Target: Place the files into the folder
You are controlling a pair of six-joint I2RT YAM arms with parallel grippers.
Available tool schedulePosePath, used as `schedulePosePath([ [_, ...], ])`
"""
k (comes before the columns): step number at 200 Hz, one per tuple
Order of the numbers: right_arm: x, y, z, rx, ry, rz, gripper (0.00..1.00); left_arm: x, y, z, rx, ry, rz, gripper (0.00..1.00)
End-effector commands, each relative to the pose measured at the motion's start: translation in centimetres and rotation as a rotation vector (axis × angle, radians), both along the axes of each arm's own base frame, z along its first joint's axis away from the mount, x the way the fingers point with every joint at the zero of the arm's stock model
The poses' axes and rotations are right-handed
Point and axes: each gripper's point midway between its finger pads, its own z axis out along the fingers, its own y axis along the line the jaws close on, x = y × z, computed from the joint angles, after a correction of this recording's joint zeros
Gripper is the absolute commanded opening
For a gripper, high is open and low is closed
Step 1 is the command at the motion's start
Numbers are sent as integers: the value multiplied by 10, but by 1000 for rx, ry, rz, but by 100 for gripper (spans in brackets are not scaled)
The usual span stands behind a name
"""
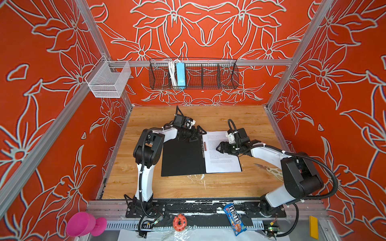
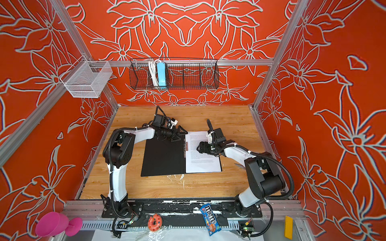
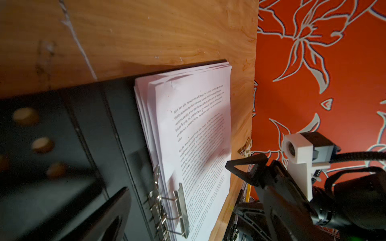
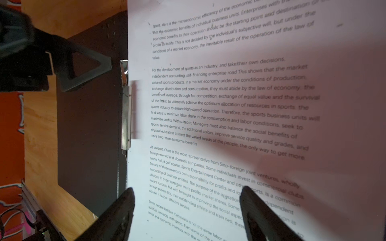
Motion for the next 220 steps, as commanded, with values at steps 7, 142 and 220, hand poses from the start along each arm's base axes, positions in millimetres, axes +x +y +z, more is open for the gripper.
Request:
schedulePosePath([
  [7, 2, 7, -2, 48, 7, 4, 81, 7, -6, 1, -44, 13, -20, 98],
  [142, 1, 10, -8, 55, 29, 21, 83, 14, -23, 8, -177, 50, -35, 97],
  [220, 1, 12, -11, 59, 40, 28, 83, 6, -25, 27, -226, 35, -50, 97],
])
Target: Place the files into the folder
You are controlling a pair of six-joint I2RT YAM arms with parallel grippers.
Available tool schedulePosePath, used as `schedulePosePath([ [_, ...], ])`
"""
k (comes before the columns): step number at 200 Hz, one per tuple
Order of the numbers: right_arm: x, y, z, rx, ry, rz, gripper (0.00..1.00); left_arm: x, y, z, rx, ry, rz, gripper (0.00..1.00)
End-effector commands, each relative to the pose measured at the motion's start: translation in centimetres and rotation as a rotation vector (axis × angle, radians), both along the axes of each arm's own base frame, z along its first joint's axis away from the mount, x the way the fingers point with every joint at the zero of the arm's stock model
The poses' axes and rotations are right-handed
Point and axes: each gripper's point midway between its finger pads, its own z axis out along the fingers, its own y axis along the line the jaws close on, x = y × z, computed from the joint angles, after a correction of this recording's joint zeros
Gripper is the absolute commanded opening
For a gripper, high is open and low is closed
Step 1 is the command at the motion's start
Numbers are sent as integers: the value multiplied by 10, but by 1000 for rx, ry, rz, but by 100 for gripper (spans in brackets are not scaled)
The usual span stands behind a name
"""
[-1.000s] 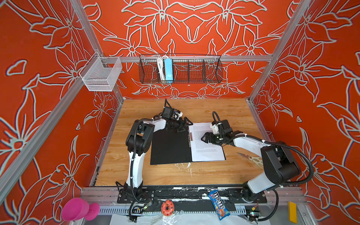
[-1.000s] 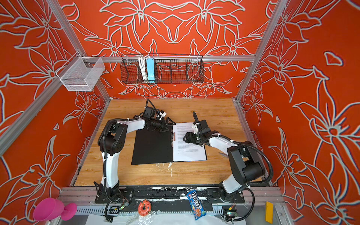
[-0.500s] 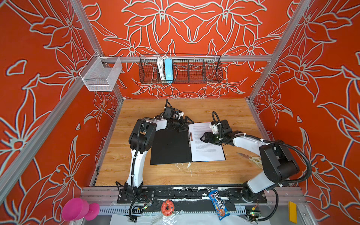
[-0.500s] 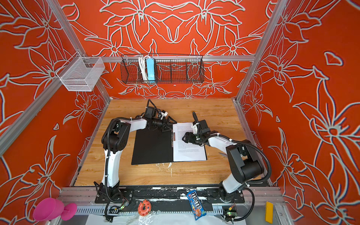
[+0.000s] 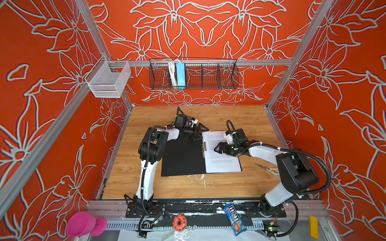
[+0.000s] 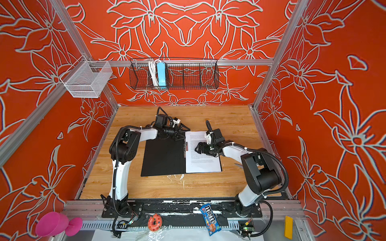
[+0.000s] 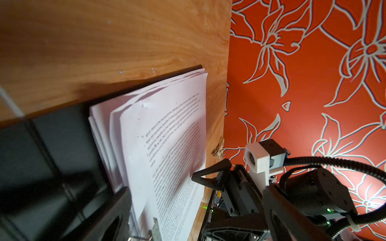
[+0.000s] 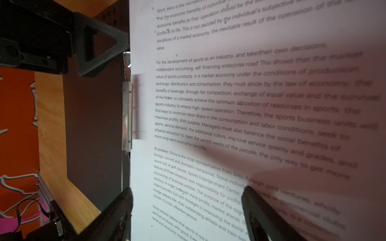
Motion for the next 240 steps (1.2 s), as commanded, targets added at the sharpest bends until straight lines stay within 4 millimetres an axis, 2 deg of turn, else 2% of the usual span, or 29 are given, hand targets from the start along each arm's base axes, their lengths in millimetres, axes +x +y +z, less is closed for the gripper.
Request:
schedulePosePath([
  [1, 2, 2, 0, 12, 7, -1, 83, -5, -3, 21, -34, -31, -24, 97],
  [32, 1, 3, -1, 19, 10, 2, 83, 0, 11, 9, 31, -25, 26, 98],
  [87, 2, 3, -3, 18, 17, 4, 83, -7, 7, 7, -3, -12, 1, 98],
  [215, 2, 5, -3, 25, 16, 10, 83, -18, -5, 58, -121, -90, -35, 98],
  [240, 2, 5, 1, 29, 3, 12, 84, -28, -12, 69, -136, -103, -55, 97],
])
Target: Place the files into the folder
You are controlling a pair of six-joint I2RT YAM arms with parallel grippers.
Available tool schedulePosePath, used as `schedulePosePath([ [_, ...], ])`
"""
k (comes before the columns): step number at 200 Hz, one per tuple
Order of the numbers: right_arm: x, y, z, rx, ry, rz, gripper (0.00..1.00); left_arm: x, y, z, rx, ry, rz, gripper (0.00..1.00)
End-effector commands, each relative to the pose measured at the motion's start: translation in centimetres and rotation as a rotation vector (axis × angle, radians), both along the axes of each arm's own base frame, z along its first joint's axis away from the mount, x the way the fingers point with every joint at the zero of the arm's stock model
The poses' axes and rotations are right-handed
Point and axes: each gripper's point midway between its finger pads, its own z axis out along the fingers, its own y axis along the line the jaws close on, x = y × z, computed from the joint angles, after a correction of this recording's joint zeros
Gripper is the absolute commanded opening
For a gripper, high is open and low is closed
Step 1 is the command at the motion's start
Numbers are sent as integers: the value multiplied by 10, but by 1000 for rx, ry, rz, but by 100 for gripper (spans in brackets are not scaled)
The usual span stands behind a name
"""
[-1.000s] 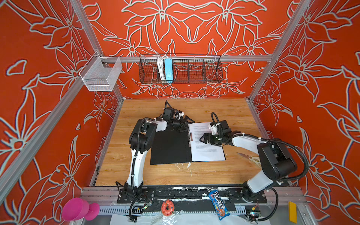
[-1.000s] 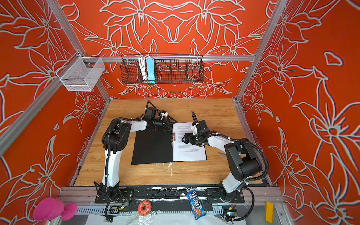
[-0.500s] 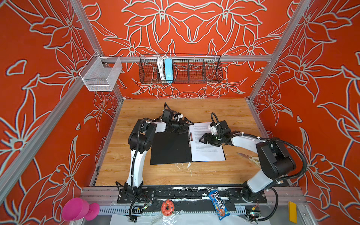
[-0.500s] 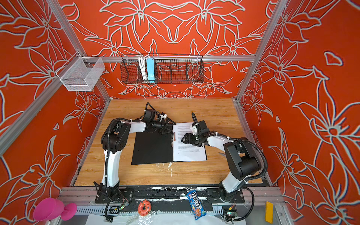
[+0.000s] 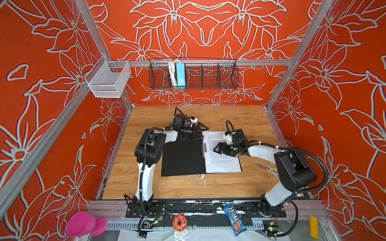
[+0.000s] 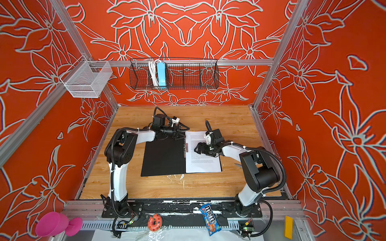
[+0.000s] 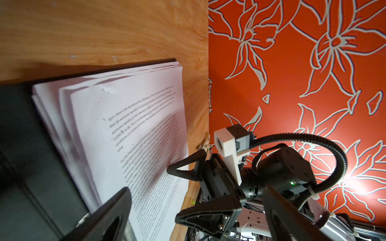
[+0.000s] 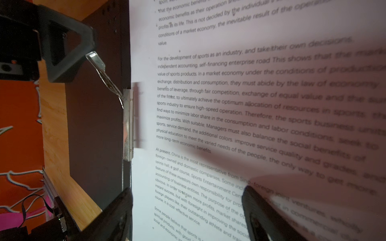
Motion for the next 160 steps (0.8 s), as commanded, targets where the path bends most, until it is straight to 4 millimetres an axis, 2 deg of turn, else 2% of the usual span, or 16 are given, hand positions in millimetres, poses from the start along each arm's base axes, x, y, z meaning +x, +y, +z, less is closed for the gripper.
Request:
schedulePosePath([
  [1, 2, 0, 6, 9, -12, -4, 84, -12, -10, 32, -50, -62, -43, 97],
  [34, 3, -3, 16, 6, -50, -13, 88, -40, -24, 41, -52, -81, -73, 98],
  [59, 2, -7, 27, 2, -83, -27, 92, -74, -35, 45, -47, -100, -106, 97],
  [77, 2, -10, 36, 5, -107, -39, 94, -86, -31, 53, -36, -124, -94, 98],
  [93, 2, -11, 37, 2, -112, -47, 97, -80, -16, 55, 22, -140, -41, 98],
  [110, 1, -10, 35, 9, -99, -41, 98, -64, 6, 43, 121, -112, 25, 98],
  [127, 1, -9, 33, 14, -92, -38, 98, -47, 22, 31, 142, -76, 57, 98],
  [160, 0, -9, 35, 13, -107, -38, 98, -22, 29, 4, 133, -15, 57, 98],
])
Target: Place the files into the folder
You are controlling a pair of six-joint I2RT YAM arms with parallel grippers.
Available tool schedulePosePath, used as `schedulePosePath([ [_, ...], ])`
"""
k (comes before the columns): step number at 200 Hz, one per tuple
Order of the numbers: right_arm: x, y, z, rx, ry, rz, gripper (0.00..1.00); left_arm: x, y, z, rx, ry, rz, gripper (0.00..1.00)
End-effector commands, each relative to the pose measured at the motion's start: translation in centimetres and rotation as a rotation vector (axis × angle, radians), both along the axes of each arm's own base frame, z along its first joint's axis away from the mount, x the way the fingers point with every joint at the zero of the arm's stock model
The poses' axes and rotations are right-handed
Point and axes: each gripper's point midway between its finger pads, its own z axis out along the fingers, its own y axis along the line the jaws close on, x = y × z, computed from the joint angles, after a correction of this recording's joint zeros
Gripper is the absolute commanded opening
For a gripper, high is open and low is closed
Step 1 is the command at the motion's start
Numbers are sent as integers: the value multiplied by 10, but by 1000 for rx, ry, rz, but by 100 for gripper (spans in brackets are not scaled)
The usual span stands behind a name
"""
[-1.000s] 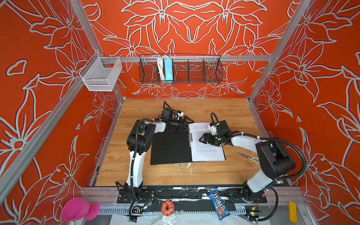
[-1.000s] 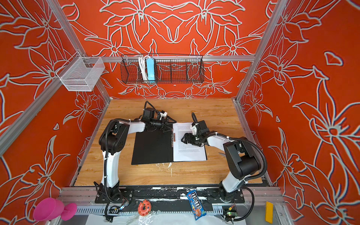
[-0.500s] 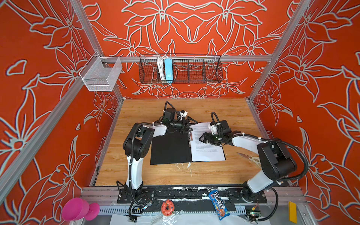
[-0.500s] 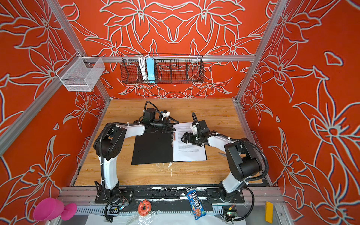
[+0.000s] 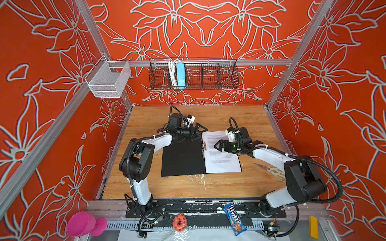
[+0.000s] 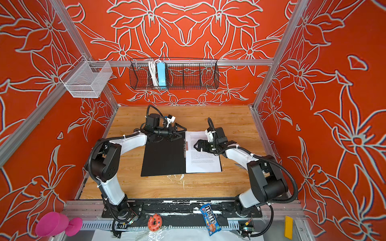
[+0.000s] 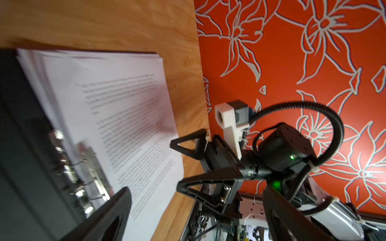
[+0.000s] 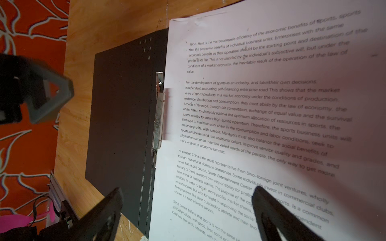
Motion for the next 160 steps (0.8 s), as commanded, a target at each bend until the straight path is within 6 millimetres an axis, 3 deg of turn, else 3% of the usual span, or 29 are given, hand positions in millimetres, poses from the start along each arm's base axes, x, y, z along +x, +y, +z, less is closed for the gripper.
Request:
schedulePosePath([
  [1, -4, -5, -5, -7, 12, -15, 98, 7, 2, -37, 36, 88, -13, 98],
  [79, -4, 1, -2, 28, -8, 7, 98, 40, -10, -82, 20, 176, -23, 97],
  [160, -3, 1, -7, 24, 9, 6, 98, 35, -27, -74, -49, 178, -66, 98],
])
